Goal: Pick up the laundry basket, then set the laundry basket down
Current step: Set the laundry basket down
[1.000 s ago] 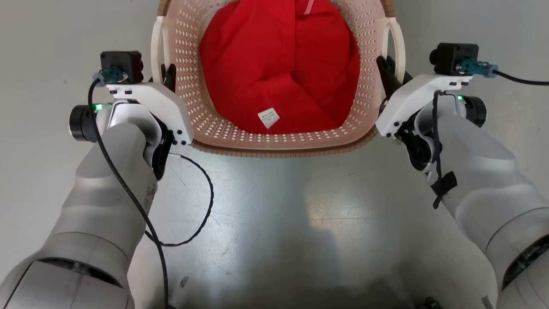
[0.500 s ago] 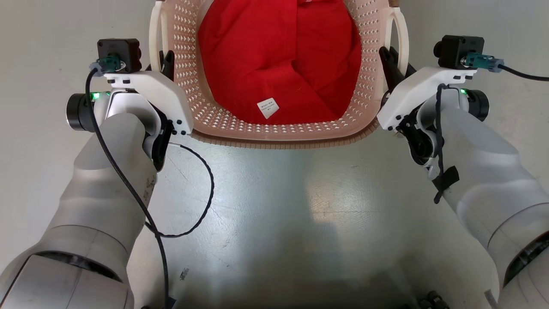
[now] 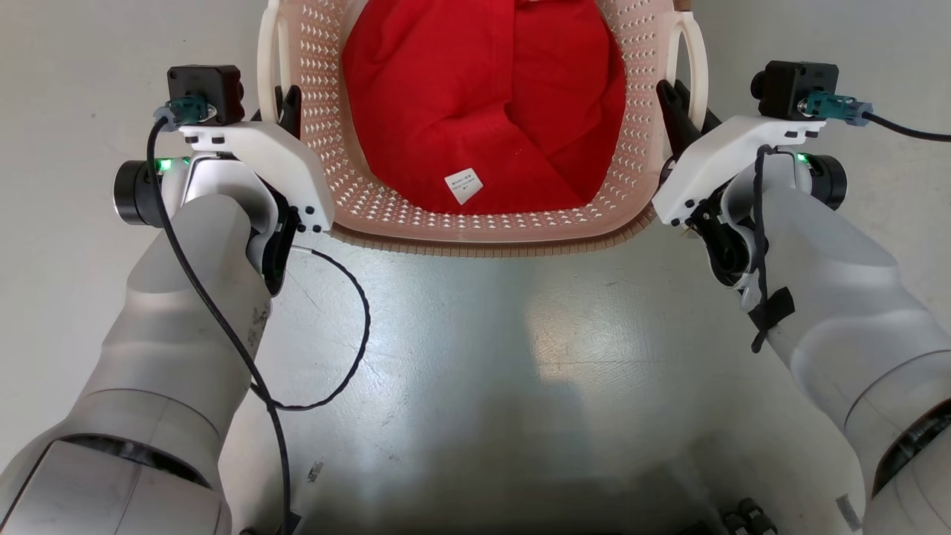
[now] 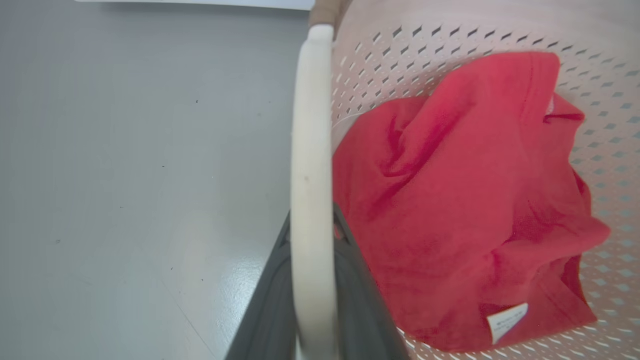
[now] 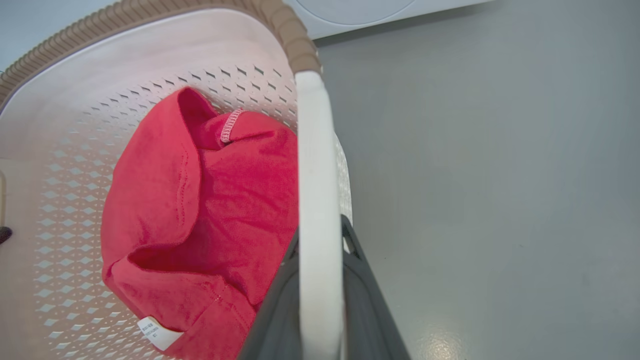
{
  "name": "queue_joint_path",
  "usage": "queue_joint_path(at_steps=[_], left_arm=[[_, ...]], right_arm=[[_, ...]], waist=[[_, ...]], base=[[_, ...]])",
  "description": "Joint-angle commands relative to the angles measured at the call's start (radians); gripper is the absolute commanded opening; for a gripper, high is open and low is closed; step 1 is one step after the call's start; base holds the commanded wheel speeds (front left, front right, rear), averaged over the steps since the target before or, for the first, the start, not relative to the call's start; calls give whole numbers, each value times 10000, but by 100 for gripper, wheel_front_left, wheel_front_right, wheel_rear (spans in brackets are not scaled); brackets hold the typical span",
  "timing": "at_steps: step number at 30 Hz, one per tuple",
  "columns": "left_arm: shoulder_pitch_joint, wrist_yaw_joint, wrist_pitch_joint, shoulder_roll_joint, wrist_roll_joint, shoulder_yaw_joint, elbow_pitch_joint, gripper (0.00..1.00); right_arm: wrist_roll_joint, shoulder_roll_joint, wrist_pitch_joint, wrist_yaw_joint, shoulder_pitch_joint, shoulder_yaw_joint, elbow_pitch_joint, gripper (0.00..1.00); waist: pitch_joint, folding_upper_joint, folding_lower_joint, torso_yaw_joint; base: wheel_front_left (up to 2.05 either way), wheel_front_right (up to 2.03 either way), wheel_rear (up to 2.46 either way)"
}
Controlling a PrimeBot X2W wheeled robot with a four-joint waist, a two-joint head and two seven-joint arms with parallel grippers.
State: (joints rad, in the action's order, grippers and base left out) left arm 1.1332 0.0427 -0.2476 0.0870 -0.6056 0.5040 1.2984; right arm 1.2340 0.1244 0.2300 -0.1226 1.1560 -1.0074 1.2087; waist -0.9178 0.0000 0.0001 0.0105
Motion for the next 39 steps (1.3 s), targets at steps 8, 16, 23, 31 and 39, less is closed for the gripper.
queue_joint_path(at_steps=[8,16,23,31,39], left_arm=[[74,-90,-57,341,-90,-64,-79,100],[37,-5,26,338,-177,-10,-78,100],[-71,33,162,361,-284,9,-78,100],[-540,-13,315,469,-450,0,-77,100],[-1149,19,277,513,-579,10,-77,100]], right_arm=[[208,-214,205,-81,-229,-146,18,100],[275,-269,248,-81,-213,-184,250,100],[339,-321,264,-81,-238,-223,384,100],[466,-369,268,-81,-540,-298,457,100],[617,-362,247,-81,-1099,-370,494,100]], waist=[[-62,0,-1,10],[-22,0,-1,15],[106,0,-1,41],[619,0,-1,108],[1485,0,-1,187]], base=[[0,0,0],[0,0,0],[0,0,0],[0,0,0],[0,0,0]])
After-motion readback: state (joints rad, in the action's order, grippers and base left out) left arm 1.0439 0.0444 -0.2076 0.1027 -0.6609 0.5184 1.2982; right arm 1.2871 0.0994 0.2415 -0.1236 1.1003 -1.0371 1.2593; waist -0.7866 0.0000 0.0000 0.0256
